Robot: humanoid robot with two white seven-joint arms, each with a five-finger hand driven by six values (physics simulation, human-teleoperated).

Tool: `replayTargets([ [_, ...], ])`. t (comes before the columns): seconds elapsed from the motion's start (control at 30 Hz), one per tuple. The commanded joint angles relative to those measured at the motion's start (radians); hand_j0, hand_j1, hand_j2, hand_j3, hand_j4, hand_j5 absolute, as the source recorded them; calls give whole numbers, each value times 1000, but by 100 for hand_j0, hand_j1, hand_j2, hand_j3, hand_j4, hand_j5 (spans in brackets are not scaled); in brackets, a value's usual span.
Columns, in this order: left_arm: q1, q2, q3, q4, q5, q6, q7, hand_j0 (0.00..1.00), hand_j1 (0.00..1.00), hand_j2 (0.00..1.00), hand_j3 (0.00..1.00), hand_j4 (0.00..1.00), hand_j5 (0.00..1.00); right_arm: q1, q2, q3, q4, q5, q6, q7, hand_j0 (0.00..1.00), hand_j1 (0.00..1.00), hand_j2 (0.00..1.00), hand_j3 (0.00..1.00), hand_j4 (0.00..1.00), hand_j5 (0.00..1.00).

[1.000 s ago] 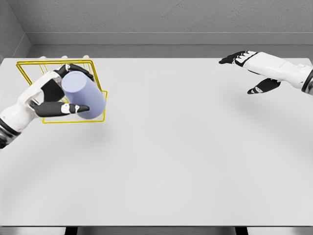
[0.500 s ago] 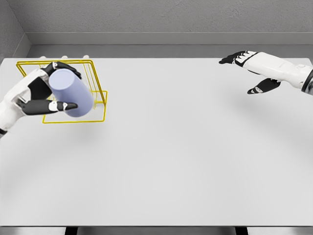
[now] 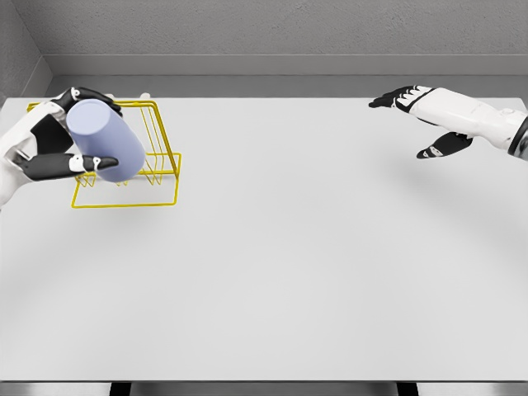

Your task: Place the cup on the cup holder with both arms

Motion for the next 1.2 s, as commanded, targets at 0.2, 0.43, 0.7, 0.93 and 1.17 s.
replayTargets([
  [0.2,-26,-62,-1,23,-3,12,1,43,43,43,43,43,43,0,-1,-1,0,-7,1,-1,100,100,100,100,100,100],
  [0.43,-32,-65,-1,23,-6,31,1,43,43,43,43,43,43,0,-1,-1,0,-7,1,-1,100,100,100,100,100,100],
  [0.7,-49,-66,-4,63,-7,32,1,43,43,43,43,43,43,0,-1,-1,0,-7,1,-1,100,100,100,100,100,100],
  [0.93,-49,-65,-1,63,-7,32,-1,45,45,45,45,45,45,0,-1,0,0,-7,1,-1,100,100,100,100,100,100],
  [1.17,-54,-100,-10,54,-10,31,-2,45,45,45,45,45,45,12,-1,-1,0,-7,1,-1,100,100,100,100,100,100],
])
